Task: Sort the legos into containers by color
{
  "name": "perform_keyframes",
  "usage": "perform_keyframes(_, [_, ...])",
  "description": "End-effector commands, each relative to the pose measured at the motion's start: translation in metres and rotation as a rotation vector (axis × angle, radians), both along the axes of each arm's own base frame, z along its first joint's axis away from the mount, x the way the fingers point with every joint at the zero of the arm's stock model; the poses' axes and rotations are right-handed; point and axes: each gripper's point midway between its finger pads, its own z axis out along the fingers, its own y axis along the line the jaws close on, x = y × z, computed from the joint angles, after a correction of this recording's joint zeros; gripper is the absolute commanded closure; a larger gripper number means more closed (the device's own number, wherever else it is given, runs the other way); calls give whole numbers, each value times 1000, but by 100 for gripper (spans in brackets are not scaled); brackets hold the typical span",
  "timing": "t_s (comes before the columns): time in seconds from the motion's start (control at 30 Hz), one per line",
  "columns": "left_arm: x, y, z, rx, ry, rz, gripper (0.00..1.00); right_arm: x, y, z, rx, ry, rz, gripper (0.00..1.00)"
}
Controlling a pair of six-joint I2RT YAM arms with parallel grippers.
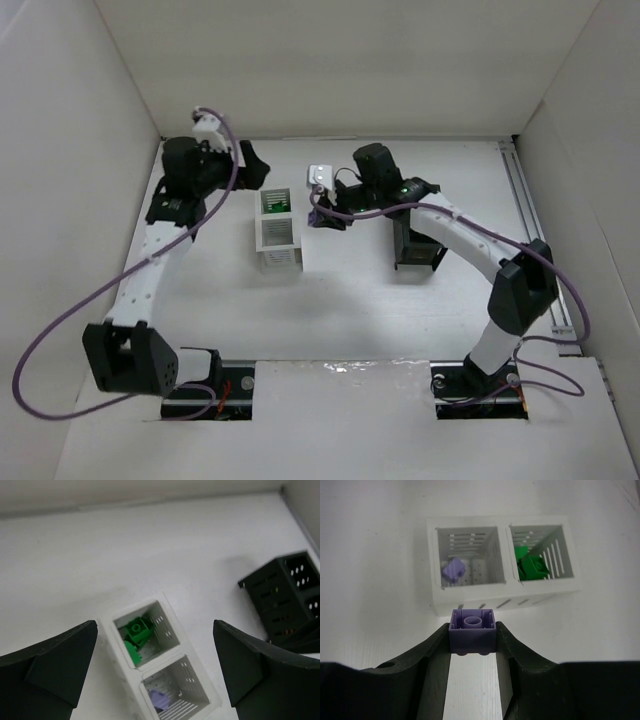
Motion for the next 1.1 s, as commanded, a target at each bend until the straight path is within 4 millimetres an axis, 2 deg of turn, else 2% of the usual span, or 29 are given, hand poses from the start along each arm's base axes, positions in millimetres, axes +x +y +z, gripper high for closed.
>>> perform_keyframes(0.0, [-8, 41, 79, -89, -214, 153, 0, 3, 41, 5, 46, -38, 42, 100])
perform_keyframes(0.03, [-9, 45, 79, -70, -203, 173, 0, -2, 51, 1, 39, -28, 63, 100])
perform_keyframes(0.1, [-8, 60, 82, -22, -182, 233, 0, 5, 64, -9, 25, -11, 72, 100])
perform_keyframes(0.13, [-12, 70, 70, 13, -125, 283, 0, 3, 71, -12, 19, -4, 84, 100])
perform_keyframes(0.23, [-18, 82, 52, 61, -58, 326, 0, 7, 84, -20, 15, 10, 93, 100])
perform_keyframes(0.27, [-23, 83, 47, 83, -53, 319, 0, 5, 90, -18, 20, 5, 103, 100])
perform_keyframes(0.3, [-27, 82, 46, 92, -59, 303, 0, 8, 91, -29, 3, 17, 96, 100])
perform_keyframes(0.37, [-38, 86, 39, 102, -50, 308, 0, 8, 96, -30, -3, 16, 99, 100])
perform_keyframes(0.4, [-40, 84, 37, 99, -48, 299, 0, 9, 98, -25, 6, 6, 99, 100])
perform_keyframes(0.43, [-42, 84, 28, 104, -24, 298, 0, 10, 99, -32, -3, 16, 99, 100])
perform_keyframes(0.47, [-44, 84, 31, 102, -33, 299, 0, 12, 101, -33, -3, 16, 99, 100])
perform_keyframes(0.5, [-45, 84, 24, 96, -13, 301, 0, 9, 105, -29, 3, 10, 108, 100])
perform_keyframes(0.53, [-45, 88, 20, 97, -3, 313, 0, 11, 105, -34, -7, 13, 100, 99])
perform_keyframes(0.57, [-47, 92, 16, 90, 5, 327, 0, 12, 106, -31, -1, 6, 100, 84])
perform_keyframes(0.63, [-49, 93, 10, 89, 27, 324, 0, 12, 106, -31, -1, 6, 100, 71])
perform_keyframes(0.67, [-49, 93, 10, 89, 27, 324, 0, 14, 105, -31, -6, 2, 90, 58])
perform_keyframes(0.73, [-49, 93, 5, 91, 45, 323, 0, 14, 104, -29, 3, 7, 72, 42])
perform_keyframes(0.77, [-49, 93, 5, 91, 45, 323, 0, 11, 102, -18, 26, 7, 62, 37])
perform_keyframes(0.8, [-48, 93, -2, 94, 63, 322, 0, 12, 104, -4, 72, -22, 55, 26])
perform_keyframes(0.83, [-48, 93, -2, 94, 63, 322, 0, 18, 96, 5, 102, -31, 28, 23])
perform_keyframes(0.87, [-47, 93, -1, 93, 54, 323, 0, 15, 88, -2, 104, -13, 11, 19])
perform_keyframes(0.9, [-47, 93, 0, 93, 54, 323, 0, 8, 82, 23, 146, -44, 9, 15])
perform_keyframes(0.93, [-46, 93, -2, 101, 48, 319, 0, 21, 68, 32, 162, -70, -49, 15])
perform_keyframes(0.97, [-46, 90, -2, 94, 48, 301, 0, 23, 56, 30, 165, -60, -81, 15])
perform_keyframes(1.0, [-46, 88, 0, 98, 34, 282, 0, 18, 41, 58, 221, -63, -116, 15])
perform_keyframes(1.03, [-46, 86, 0, 93, 34, 269, 0, 23, 28, 68, 247, -71, -161, 14])
perform_keyframes(1.07, [-45, 82, 3, 83, 22, 249, 0, 39, 4, 79, 276, -99, -254, 14])
